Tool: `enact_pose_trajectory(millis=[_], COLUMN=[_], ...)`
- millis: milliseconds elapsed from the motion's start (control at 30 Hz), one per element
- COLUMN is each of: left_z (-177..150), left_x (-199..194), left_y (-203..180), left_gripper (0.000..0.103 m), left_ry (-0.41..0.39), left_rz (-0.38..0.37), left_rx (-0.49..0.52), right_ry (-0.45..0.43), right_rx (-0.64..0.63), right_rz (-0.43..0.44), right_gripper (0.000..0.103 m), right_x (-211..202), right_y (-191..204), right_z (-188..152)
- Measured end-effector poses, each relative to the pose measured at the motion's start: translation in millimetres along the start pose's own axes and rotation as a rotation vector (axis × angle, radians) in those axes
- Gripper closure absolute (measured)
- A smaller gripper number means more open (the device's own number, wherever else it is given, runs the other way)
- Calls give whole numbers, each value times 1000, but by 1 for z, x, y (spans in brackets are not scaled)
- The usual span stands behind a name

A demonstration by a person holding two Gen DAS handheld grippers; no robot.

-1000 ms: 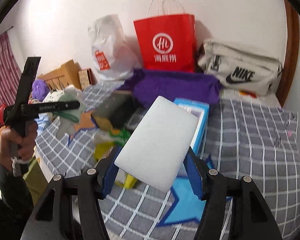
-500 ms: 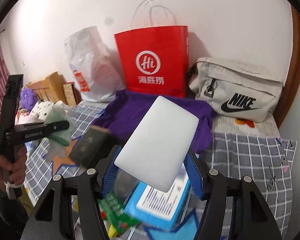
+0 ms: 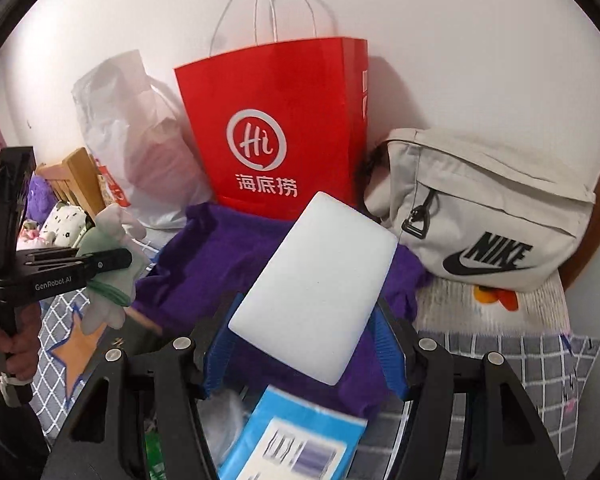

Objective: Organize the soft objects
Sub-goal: 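Carry the glove and sponge onto the purple towel with both tools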

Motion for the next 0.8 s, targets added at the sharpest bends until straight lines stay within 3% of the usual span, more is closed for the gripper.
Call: enact_pose_trajectory(millis=[300,800], left_z=[23,54], left_x=[39,94], left_y=[4,10], left_gripper=[89,89], left_ry=[51,121], left_rz=[10,-47], left_rx=[-2,-48], right_ry=[86,213], right_rx=[-33,-41], right_rz=[6,11], right_gripper=[41,41], right_x=[46,108], right_y=[-9,-27], right_z=[12,19])
Point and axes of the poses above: each gripper's, at about its wrist camera, not at the fingertips, and x roughly the way its jaws point, y to its left, z to its top, the point moved 1 cm from there along x, roughly the way its jaws point, and after that the axes turned 8 degrees about y, right-handed, at the moved point
